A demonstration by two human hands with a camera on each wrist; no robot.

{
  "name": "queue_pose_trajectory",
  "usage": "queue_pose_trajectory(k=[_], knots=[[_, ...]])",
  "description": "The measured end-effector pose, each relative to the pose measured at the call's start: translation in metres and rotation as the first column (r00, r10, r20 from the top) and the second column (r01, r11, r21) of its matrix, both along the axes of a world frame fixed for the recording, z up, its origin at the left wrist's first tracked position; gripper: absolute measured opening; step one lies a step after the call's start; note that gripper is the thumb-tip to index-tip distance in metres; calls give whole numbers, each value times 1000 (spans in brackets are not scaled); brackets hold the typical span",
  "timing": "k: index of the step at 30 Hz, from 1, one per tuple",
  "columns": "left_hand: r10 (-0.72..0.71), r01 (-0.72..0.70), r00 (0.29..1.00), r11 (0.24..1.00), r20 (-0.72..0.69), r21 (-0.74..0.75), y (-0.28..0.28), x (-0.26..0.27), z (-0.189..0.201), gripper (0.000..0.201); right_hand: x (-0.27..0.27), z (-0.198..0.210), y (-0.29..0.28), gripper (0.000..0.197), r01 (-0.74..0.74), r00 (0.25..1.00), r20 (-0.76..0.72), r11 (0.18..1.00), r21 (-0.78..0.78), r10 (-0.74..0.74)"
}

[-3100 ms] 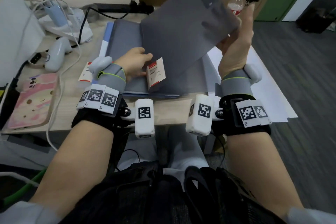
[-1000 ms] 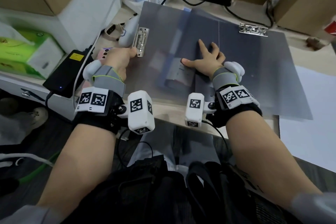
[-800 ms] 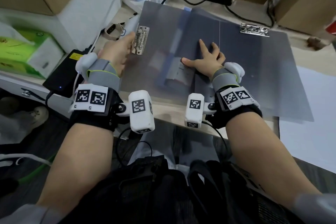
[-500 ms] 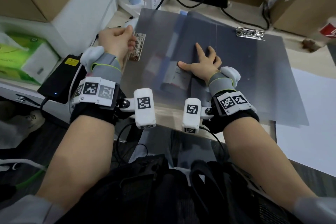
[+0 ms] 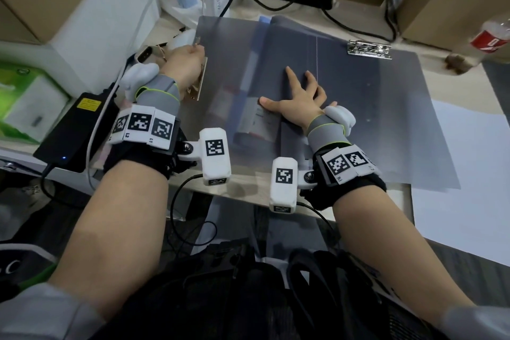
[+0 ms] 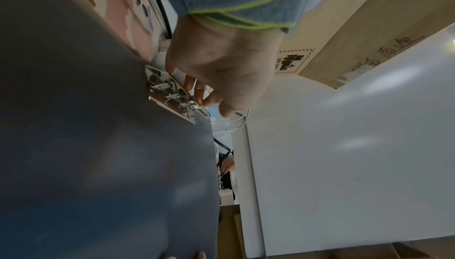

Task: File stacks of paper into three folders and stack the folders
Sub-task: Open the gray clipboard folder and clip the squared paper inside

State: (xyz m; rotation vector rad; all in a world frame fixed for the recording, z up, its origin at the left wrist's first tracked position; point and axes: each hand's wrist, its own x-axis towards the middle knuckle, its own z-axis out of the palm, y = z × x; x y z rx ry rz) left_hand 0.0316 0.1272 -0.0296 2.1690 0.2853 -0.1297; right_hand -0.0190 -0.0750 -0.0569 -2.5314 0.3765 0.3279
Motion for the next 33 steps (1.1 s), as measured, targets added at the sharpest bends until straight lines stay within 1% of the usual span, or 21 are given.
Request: queue_pose_trajectory(k=[2, 3, 5, 6, 8, 10, 11, 12, 13, 14, 15, 16, 18, 20, 22, 24, 25, 27, 28, 32, 33], knots=[[-11, 14, 1000, 993, -26, 118, 1, 2, -1, 39, -1, 1, 0, 90, 6, 1000, -3, 1000, 2, -6], [-9, 17, 999, 982, -41, 186, 2, 2, 1, 42, -2, 1, 0, 90, 6, 1000, -3, 1000, 6, -6], [-7, 16, 999, 963, -37, 271, -1, -1, 8, 43, -1, 1, 0, 90, 8, 1000, -5, 999, 31, -7], [-15, 21, 1000, 960, -22, 279, -3, -1, 10, 42, 0, 2, 1, 90, 8, 1000, -4, 998, 59, -8], [-78, 75, 997, 952, -1, 296, -13, -6, 16, 42, -4, 5, 0, 89, 32, 999, 15, 991, 129, -34], [-139, 135, 990, 956, -3, 260, -23, -4, 17, 52, -4, 11, -2, 86, 42, 999, 9, 983, 179, -45], [-165, 160, 986, 963, 1, 214, -29, -3, 16, 60, -3, 15, -5, 83, 38, 999, 2, 983, 179, -39], [-208, 202, 978, 965, 21, 170, -36, -5, 18, 63, -2, 18, -9, 80, 27, 1000, -2, 986, 167, -27], [-240, 234, 970, 961, 23, 148, -45, -5, 18, 54, 0, 22, -16, 77, 20, 1000, -3, 987, 161, -20], [-273, 268, 962, 955, 23, 130, -54, -6, 20, 37, 2, 25, -25, 75, 21, 1000, 2, 984, 176, -21], [-290, 287, 957, 950, 12, 125, -59, -5, 19, 26, 4, 27, -31, 72, 24, 1000, 14, 976, 219, -28], [-317, 313, 948, 944, 22, 100, -67, -6, 21, 26, 5, 29, -37, 69, 38, 998, 31, 961, 274, -48], [-349, 346, 936, 935, 36, 71, -85, -5, 20, 34, 5, 32, -56, 63, 86, 989, 85, 937, 339, -122], [-371, 369, 928, 928, 33, 57, -106, -1, 20, 36, 7, 34, -79, 57, 125, 972, 153, 941, 315, -181], [-391, 390, 919, 921, 44, 21, -130, 6, 18, 35, 8, 32, -103, 54, 159, 960, 184, 953, 258, -210], [-409, 410, 910, 912, 62, 4, -158, 13, 16, 32, 10, 29, -127, 58, 173, 962, 184, 970, 170, -204], [-404, 406, 912, 914, 68, -7, -172, 19, 14, 31, 11, 27, -140, 63, 172, 968, 168, 979, 109, -188], [-378, 381, 924, 923, 60, -46, -185, 26, 7, 30, 8, 22, -147, 72, 116, 987, 113, 993, -9, -114], [-368, 371, 928, 927, 58, -58, -197, 31, 4, 29, 9, 20, -155, 76, 104, 991, 86, 994, -44, -100], [-311, 316, 948, 946, 63, -79, -227, 51, -10, 29, 12, 8, -165, 87, 55, 998, 4, 994, -94, -55], [-304, 309, 950, 948, 64, -82, -234, 58, -14, 25, 13, 7, -166, 88, 49, 999, -3, 994, -100, -50]])
